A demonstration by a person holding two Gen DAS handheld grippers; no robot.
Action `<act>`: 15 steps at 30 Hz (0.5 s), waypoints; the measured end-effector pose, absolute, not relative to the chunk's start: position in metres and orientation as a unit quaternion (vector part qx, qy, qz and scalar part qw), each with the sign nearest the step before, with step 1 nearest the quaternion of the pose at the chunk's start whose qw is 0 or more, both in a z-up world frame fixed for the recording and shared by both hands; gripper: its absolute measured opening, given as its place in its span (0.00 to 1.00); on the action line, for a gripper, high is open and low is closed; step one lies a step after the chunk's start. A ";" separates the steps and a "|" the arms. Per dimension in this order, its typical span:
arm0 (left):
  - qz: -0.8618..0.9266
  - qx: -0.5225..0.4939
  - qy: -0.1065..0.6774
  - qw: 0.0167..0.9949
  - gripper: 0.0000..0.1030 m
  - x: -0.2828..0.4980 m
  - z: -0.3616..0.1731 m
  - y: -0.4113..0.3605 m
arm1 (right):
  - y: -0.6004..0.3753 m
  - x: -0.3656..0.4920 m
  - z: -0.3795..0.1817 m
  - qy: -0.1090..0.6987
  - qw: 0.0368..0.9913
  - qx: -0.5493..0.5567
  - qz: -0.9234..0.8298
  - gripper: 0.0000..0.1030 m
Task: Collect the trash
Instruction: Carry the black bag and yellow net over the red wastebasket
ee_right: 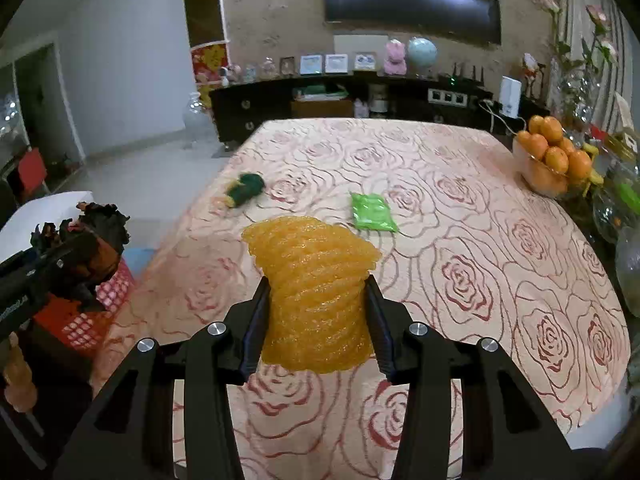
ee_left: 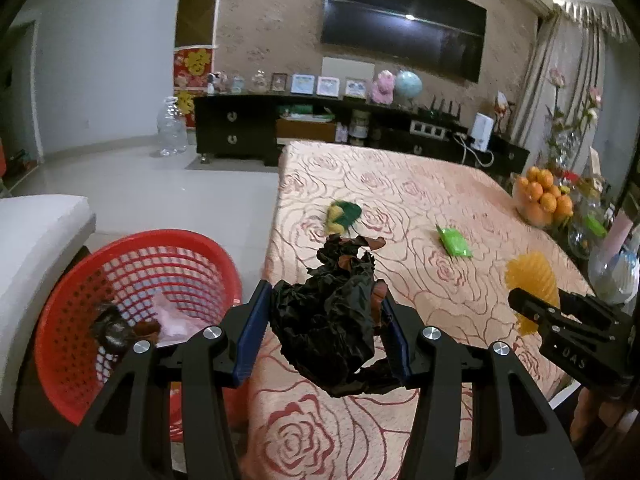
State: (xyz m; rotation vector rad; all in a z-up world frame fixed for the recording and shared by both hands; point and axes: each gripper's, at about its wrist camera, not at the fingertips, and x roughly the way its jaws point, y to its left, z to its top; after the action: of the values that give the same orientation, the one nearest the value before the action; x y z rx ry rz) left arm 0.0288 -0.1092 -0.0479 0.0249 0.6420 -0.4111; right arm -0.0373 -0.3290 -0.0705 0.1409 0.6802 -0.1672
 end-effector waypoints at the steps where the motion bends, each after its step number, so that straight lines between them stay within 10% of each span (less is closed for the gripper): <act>1: -0.198 0.010 0.312 0.929 0.48 0.028 -0.046 -0.106 | -0.326 -0.037 -0.067 0.331 0.938 0.068 -0.078 0.43; 15: -0.099 -0.011 0.289 0.952 0.48 0.040 -0.023 -0.026 | -0.274 -0.019 -0.040 0.316 0.947 0.050 -0.022 0.43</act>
State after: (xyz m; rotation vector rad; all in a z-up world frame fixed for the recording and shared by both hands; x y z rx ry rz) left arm 0.0400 -0.0265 -0.0225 -0.0234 0.5871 -0.2005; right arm -0.0190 -0.2742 -0.0399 0.1014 0.6427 -0.0449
